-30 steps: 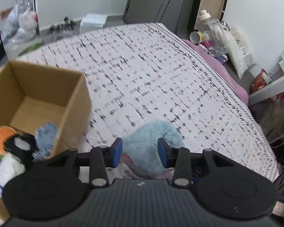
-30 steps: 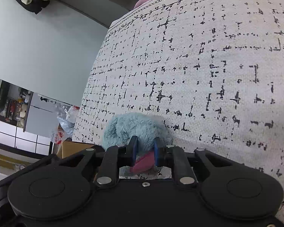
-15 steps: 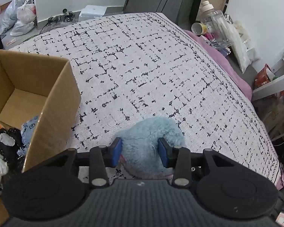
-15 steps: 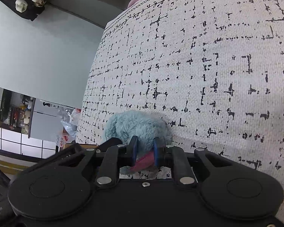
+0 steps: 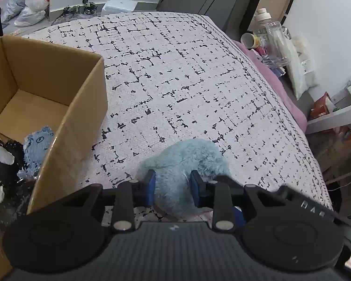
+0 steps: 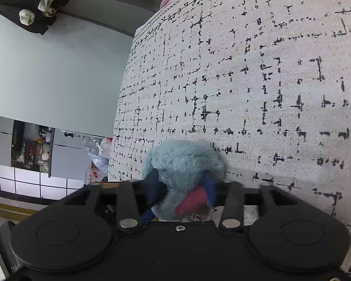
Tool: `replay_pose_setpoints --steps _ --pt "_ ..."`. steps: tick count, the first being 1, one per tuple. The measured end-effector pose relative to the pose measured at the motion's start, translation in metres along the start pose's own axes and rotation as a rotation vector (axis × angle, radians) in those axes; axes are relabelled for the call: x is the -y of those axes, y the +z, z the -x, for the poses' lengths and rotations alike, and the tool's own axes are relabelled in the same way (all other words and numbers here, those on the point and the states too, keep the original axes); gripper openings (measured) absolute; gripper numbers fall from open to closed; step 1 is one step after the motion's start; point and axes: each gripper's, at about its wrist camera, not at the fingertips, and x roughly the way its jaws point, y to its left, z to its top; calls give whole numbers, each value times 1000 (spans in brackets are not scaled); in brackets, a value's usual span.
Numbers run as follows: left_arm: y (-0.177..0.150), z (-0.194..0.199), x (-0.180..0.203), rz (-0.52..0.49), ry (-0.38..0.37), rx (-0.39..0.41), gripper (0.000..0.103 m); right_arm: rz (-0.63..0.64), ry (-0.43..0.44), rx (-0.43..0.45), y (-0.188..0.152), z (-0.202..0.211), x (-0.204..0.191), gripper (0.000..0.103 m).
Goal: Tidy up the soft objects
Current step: 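Lift the grey-pink plush with the right tool and carry it over the box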
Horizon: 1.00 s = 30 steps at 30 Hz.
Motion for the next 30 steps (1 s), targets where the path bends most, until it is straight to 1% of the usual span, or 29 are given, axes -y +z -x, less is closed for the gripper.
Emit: replay_pose_setpoints --steps 2,3,4,5,8,12,17,25,30 --pt "-2 2 -2 2 -20 0 29 13 -12 5 -2 -2 -1 49" --pt "-2 3 -3 0 -26 1 29 23 -27 8 -3 -3 -2 46" --pt "-2 3 -4 2 -31 0 29 33 -45 11 -4 -5 -2 30" --pt "-2 4 -6 11 -34 -3 29 46 -63 11 -6 -8 -2 27" --pt "-3 8 -9 26 -58 -8 28 57 -57 23 -9 -4 -2 22" --pt "-8 18 -8 18 -80 1 28 109 -78 47 -17 9 -11 21" --pt "-16 39 -7 -3 -124 16 28 119 -79 90 -29 34 -21 21" --pt "-19 77 -10 -2 -156 46 29 110 -52 123 -51 64 -42 21" --pt "-17 105 -19 -3 -181 77 29 123 -29 143 -66 76 -65 21"
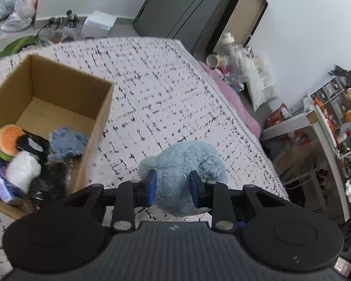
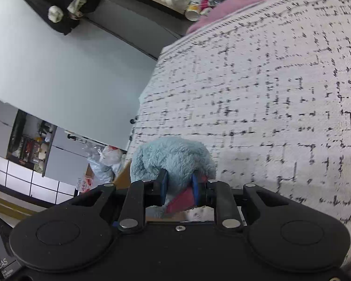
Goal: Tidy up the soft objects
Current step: 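Lift the grey-pink plush with the right tool and carry it over the box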
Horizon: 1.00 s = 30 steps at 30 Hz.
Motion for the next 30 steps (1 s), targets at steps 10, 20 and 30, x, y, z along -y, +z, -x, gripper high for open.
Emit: replay_pose_setpoints --steps 10,20,30 --pt "12 54 -26 27 -14 67 29 61 22 4 -27 6 -49 21" --pt "18 86 -60 52 -13 97 29 119 19 -6 -56 0 -86 21" --pt "30 97 -102 94 -2 107 29 180 0 -33 -75 -27 -114 22"
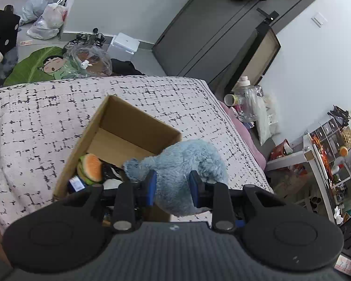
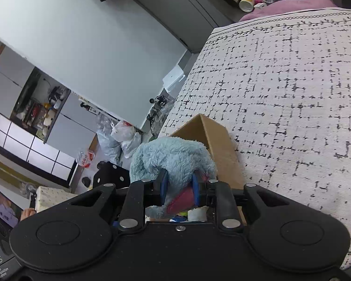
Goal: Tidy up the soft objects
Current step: 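Lift the grey-pink plush with the right tool and carry it over the box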
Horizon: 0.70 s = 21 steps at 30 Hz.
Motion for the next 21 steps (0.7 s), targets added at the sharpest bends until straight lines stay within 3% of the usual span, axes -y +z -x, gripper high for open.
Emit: replay_pose_setpoints --steps 21 --pt "30 -24 -55 72 4 -21 29 87 -73 -29 -9 -58 -36 24"
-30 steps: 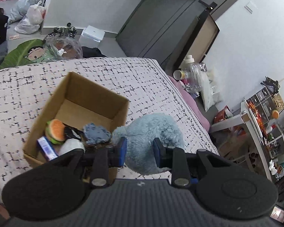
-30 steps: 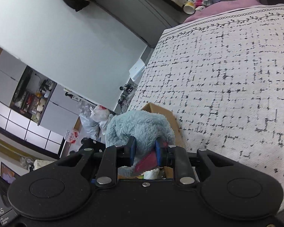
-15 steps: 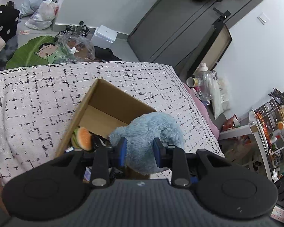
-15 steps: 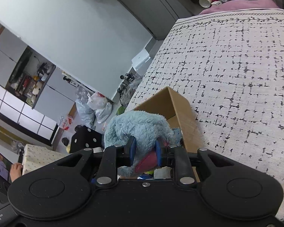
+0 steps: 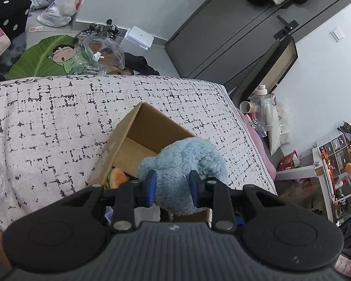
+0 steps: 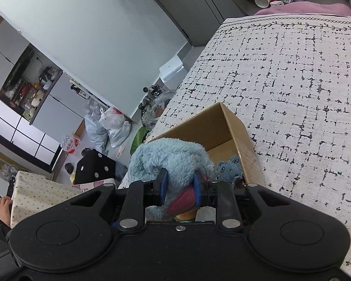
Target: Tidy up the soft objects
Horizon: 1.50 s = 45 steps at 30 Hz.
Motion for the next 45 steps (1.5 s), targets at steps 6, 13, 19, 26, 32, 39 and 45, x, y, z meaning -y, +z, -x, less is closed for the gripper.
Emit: replay_pose_setpoints --steps 6,13,19,26,32,39,45 --pt "9 -3 -2 -4 8 16 32 -58 9 3 3 -8 3 44" --pt "11 1 -10 17 73 19 51 -113 -31 0 -4 3 21 59" --pt "5 11 -6 12 126 13 60 -107 -53 17 -5 27 27 69" --pt "-11 27 10 -30 175 18 75 -93 -80 55 -7 64 30 82" --pt "-24 41 32 -106 179 22 82 -59 -95 75 -9 94 31 90" --pt "-42 53 55 -221 230 -1 84 -41 -98 107 -11 126 39 97" --pt "-57 71 69 -285 254 23 91 8 -104 131 -15 155 41 103"
